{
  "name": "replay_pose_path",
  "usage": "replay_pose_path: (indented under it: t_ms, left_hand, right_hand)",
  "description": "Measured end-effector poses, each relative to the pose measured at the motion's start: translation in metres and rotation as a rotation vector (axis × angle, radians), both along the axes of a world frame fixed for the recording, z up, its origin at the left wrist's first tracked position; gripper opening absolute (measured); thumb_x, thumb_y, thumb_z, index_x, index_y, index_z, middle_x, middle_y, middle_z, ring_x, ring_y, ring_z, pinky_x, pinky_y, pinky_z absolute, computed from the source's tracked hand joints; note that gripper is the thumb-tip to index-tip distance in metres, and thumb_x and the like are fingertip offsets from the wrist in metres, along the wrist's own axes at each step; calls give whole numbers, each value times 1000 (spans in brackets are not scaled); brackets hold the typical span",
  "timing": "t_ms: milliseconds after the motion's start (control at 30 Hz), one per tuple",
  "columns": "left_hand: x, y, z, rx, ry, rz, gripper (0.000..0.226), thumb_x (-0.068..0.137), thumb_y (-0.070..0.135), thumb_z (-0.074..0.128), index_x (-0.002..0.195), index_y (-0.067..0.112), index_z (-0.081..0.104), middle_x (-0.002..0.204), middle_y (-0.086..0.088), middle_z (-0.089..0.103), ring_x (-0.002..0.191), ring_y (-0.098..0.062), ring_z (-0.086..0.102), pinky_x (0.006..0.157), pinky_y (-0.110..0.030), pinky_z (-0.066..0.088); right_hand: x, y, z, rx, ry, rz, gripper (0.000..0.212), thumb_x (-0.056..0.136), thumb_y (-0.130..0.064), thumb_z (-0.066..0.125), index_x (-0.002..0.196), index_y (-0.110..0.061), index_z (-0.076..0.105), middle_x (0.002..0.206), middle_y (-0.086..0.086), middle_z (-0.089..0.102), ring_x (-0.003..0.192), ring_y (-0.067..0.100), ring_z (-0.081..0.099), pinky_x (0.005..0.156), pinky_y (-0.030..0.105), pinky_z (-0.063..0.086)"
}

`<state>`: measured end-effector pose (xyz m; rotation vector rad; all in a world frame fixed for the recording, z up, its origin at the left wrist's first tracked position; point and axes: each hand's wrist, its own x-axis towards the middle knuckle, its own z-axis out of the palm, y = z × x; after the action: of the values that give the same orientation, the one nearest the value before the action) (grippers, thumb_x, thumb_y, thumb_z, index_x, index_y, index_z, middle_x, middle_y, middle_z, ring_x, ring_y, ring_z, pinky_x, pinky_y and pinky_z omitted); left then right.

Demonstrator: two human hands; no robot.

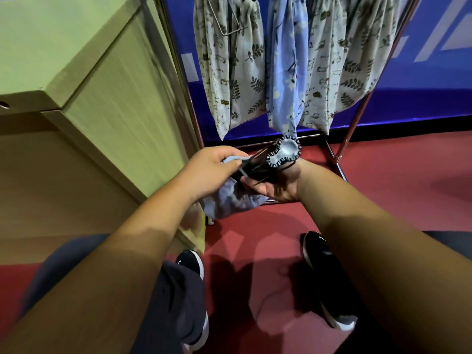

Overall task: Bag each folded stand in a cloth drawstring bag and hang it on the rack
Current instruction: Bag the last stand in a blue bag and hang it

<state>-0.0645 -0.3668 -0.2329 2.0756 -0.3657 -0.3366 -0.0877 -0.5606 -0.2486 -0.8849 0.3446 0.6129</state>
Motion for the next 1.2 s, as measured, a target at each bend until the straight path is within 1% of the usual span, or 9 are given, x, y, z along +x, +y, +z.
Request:
replay_pose_path:
  t_ms: [233,400,467,667,800,933,1033,1133,1200]
  left_hand:
    - [-3,8,1,-5,132,-193,47,88,-7,64,121,24,76,121,-7,78,109,-16,71,108,-46,51]
    - [-6,10,7,-23,141,-322,55,89,1,80,138,23,67,136,3,71,134,-18,62,119,-47,44]
    - [-8,10,5,8,112,-350,63,86,0,83,142,21,62,138,2,69,136,-18,60,120,-47,43]
    - [-9,4,2,40,-93,-211,39,84,5,87,112,29,73,104,10,78,97,0,68,91,-24,54]
    - [-7,7,4,-64,-92,-52,34,88,3,83,115,22,74,106,10,80,98,-4,72,96,-24,55]
    - [-5,6,3,-40,-76,95,27,85,6,84,96,27,74,88,17,79,81,1,71,85,-22,58]
    - [-6,7,3,-86,-22,111,28,78,11,85,103,22,79,97,-1,82,93,-16,77,99,-46,59]
    - [-9,4,4,-71,-6,97,29,78,5,83,106,13,78,99,-10,80,86,-15,73,99,-49,58]
    - [-10,3,5,-29,-12,68,28,77,7,83,104,12,77,97,-10,80,85,-14,72,97,-48,58]
  right_hand:
    - [-1,13,7,-180,58,90,22,100,-12,57,85,-11,73,81,7,75,75,17,72,68,22,62]
    - [-11,11,12,-206,1,123,59,103,-5,48,51,-12,76,67,4,74,69,15,68,75,24,58]
    - [-8,12,12,-245,41,82,50,103,-7,51,59,-11,76,69,5,74,63,13,68,67,19,59]
    - [-2,18,9,-555,85,294,35,107,-26,42,77,-20,60,70,-4,58,58,6,48,53,14,38]
    - [3,16,13,-763,1,291,30,107,-16,46,82,-16,62,71,1,58,50,10,45,41,18,32]
    - [11,4,10,-1360,-127,273,26,98,-24,65,97,2,64,93,22,69,82,37,72,68,43,63]
    - [4,7,4,-1409,-36,307,77,88,-52,78,133,4,49,118,22,70,111,41,72,90,48,62]
    - [4,8,-7,-1442,-88,407,47,101,-48,66,97,-1,68,83,19,73,87,42,78,78,47,65]
    - [4,7,-9,-1348,-39,380,28,105,-25,60,94,-1,71,76,19,74,61,35,77,57,41,65]
